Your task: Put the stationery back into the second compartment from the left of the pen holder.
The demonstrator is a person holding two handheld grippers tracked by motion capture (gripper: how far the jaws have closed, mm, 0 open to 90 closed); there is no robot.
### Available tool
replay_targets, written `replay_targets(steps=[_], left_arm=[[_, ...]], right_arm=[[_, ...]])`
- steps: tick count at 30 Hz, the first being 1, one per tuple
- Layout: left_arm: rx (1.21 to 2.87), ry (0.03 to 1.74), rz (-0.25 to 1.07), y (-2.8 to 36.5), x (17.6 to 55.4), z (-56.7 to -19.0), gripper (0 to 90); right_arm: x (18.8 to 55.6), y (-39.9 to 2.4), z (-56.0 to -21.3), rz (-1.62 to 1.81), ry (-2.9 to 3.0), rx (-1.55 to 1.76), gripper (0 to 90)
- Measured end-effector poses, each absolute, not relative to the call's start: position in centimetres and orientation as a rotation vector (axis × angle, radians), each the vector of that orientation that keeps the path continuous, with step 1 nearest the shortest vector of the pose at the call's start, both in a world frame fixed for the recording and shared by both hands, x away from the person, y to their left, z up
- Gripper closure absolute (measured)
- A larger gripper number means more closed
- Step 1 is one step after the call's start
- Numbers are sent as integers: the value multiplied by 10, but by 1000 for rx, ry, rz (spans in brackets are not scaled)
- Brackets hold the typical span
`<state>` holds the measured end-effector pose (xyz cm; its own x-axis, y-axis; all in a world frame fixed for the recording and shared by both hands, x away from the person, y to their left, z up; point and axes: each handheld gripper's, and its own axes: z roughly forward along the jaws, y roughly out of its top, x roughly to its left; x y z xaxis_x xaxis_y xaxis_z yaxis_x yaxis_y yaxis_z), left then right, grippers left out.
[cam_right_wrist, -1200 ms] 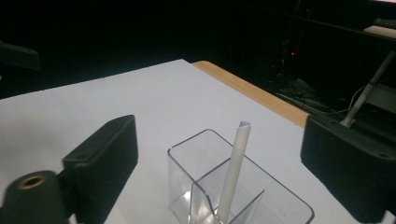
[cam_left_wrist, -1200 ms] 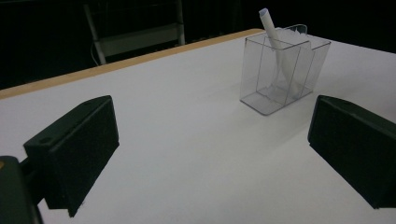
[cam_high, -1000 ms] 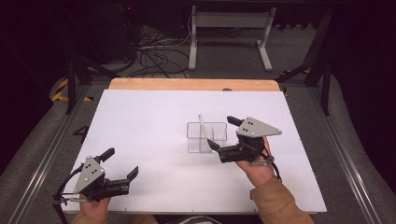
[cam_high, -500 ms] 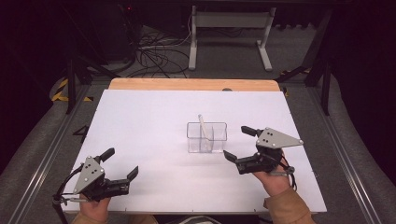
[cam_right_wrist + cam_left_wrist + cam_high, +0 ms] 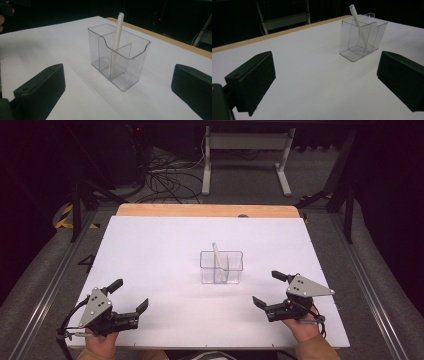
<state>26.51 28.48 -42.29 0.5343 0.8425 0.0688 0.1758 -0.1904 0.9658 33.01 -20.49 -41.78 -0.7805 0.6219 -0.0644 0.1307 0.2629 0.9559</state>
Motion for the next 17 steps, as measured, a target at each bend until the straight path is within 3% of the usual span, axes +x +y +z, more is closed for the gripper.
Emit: replay_targets(steps=[10, 17], left_arm=[[1693, 879, 759, 288, 263, -426, 27], [1709, 870, 776, 288, 262, -427, 27]], right_arm=[[325, -221, -450, 1499, 2117, 728, 4], [324, -220, -450, 1537, 2114, 717, 10]])
